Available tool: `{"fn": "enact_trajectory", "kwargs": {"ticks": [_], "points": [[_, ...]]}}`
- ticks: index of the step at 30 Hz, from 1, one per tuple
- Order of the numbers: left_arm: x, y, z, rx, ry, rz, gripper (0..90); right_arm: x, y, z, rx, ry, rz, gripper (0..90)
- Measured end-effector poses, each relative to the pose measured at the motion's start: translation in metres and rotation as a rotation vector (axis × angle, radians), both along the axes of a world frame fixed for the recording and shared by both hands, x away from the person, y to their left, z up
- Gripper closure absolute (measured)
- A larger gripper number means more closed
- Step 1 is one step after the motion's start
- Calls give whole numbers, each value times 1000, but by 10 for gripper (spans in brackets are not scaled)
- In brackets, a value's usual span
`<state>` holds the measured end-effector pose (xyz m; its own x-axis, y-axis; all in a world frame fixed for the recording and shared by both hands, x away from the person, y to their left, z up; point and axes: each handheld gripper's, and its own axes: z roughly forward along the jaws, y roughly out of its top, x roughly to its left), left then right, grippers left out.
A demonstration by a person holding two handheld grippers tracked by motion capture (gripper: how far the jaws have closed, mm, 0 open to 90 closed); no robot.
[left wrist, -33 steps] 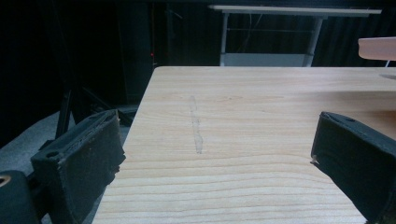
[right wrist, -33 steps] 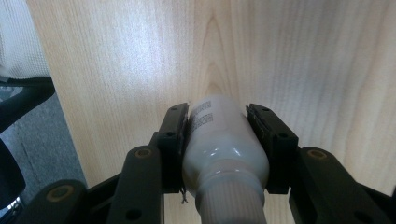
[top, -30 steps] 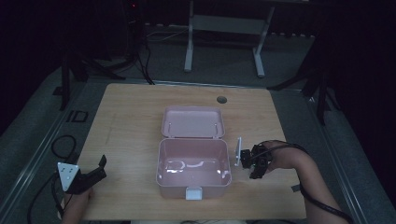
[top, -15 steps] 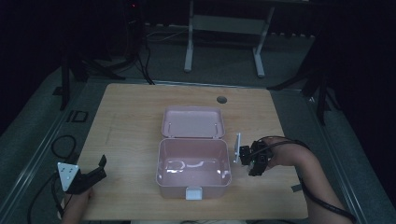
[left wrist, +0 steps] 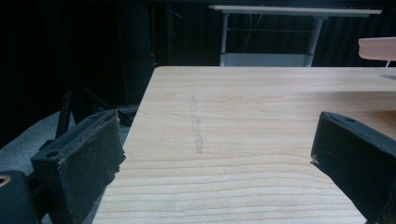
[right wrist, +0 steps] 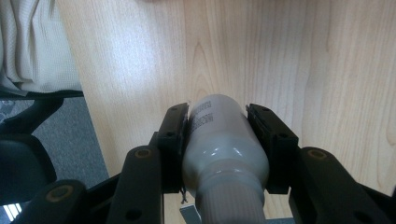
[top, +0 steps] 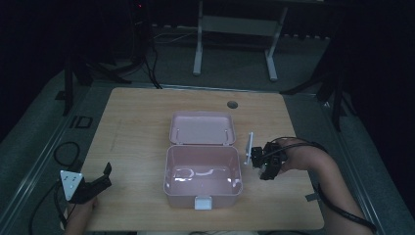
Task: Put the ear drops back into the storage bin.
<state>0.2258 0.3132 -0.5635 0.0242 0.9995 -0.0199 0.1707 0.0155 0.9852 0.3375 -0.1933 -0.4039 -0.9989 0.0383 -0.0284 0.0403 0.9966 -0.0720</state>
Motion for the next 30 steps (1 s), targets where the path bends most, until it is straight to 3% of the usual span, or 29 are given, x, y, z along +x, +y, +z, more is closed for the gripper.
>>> {"fn": "enact_trajectory", "kwargs": {"ticks": [15,30], "points": [[0,0,0,1,-1,-1,24,-3,16,32,-4,-22,10,593],[0,0,0,0,1,-3,24,-8,49,48,21,-20,53,593]]}}
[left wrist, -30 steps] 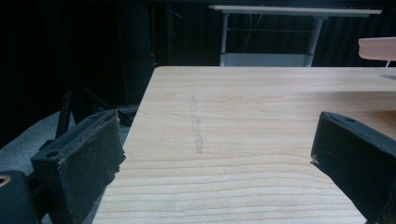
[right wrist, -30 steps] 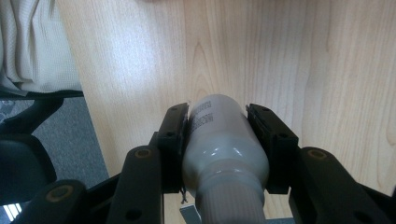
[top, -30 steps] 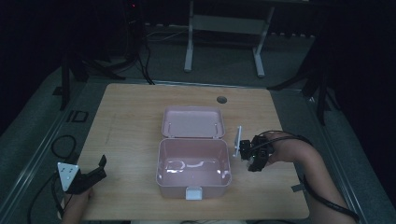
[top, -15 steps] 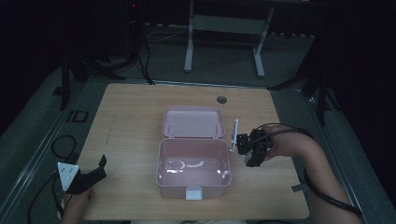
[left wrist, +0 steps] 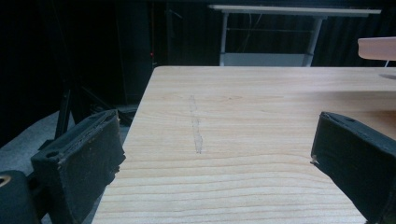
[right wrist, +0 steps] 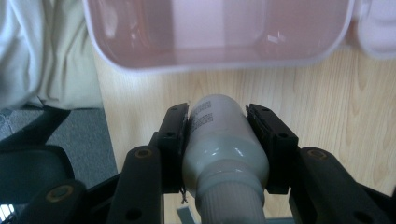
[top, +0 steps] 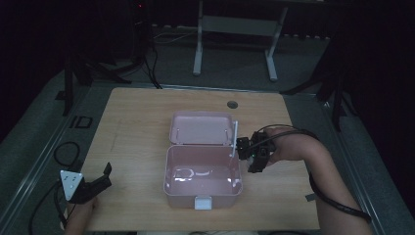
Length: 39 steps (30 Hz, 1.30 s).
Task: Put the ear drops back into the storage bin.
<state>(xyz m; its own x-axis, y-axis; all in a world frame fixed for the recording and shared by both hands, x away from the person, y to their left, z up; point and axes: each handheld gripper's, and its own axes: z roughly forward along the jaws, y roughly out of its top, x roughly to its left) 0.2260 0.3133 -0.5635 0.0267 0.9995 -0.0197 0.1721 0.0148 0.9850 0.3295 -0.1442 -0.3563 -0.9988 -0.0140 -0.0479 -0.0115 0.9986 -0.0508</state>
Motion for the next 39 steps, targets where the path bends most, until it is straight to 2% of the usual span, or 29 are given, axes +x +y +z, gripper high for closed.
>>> {"fn": "enact_trajectory", "kwargs": {"ticks": [13,23,32,39], "points": [[0,0,0,0,0,-3,24,-6,32,0,1,8,60,593],[0,0,0,-1,1,-3,24,-9,50,-10,8,31,102,593],[0,0,0,-2,1,-5,23,-8,58,-35,-13,46,126,593],[0,0,0,-2,0,-5,23,-4,61,-63,-32,68,125,593]]}}
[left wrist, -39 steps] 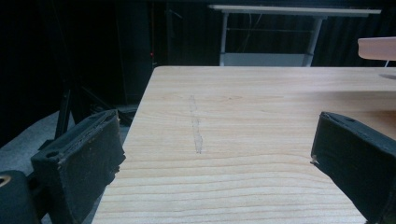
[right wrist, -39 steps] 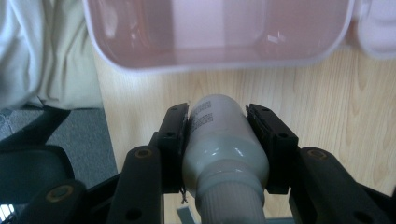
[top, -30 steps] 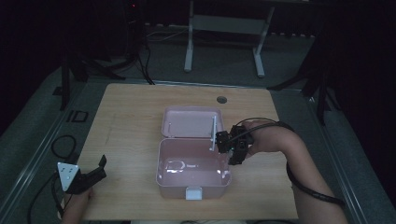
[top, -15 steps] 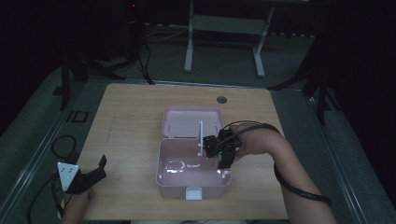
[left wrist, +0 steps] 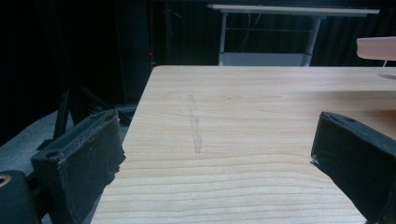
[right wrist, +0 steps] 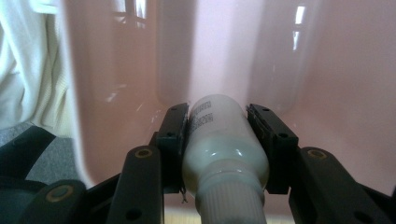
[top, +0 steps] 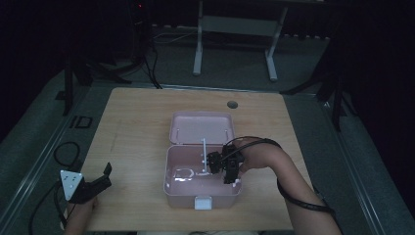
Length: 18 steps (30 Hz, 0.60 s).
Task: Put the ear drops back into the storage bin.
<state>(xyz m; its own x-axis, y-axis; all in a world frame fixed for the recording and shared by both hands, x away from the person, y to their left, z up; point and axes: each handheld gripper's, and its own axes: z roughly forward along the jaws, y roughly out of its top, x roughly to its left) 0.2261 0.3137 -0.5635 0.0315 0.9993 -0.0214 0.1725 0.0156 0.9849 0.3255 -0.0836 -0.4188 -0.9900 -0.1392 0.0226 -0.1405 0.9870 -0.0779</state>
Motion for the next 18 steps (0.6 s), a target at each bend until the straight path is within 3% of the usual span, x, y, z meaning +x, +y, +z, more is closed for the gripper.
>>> {"fn": "enact_trajectory", "kwargs": {"ticks": [9,18], "points": [[0,0,0,-2,1,0,24,0,10,-32,-55,35,28,592],[0,0,0,-2,1,-1,24,0,11,-51,-84,51,29,592]]}}
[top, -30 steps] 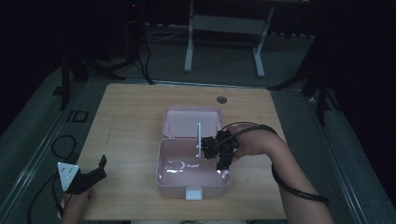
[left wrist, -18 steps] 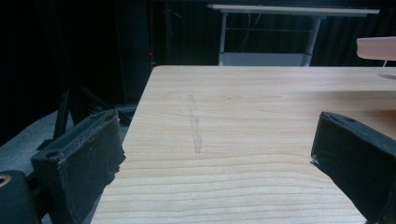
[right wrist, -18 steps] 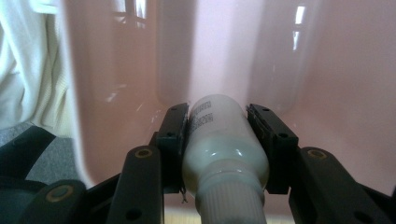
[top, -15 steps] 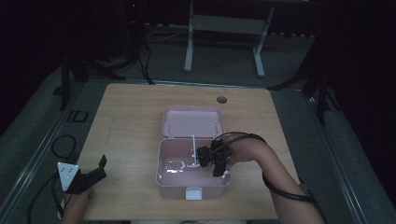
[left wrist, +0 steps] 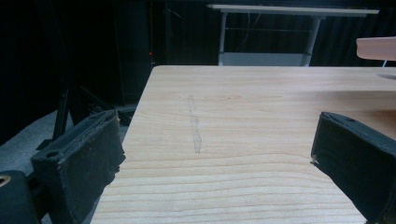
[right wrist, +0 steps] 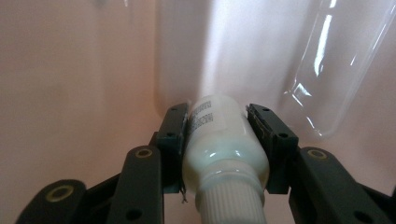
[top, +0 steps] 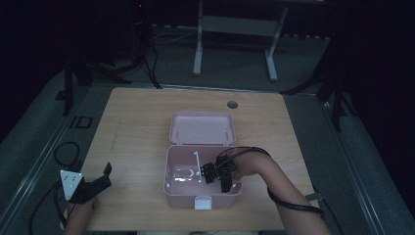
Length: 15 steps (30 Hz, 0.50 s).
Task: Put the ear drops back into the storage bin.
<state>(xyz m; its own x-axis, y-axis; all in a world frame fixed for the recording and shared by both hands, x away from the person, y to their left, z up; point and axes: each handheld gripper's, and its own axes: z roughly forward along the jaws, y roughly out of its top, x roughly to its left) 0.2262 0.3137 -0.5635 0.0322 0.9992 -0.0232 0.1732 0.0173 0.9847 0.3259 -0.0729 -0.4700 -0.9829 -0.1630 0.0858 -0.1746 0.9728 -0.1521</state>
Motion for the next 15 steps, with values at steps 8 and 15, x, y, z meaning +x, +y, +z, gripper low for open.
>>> {"fn": "enact_trajectory", "kwargs": {"ticks": [8,15], "points": [[0,0,0,2,0,1,24,2,0,-8,9,-13,-4,591],[0,0,0,2,-1,0,24,2,-2,-16,12,0,1,589]]}}
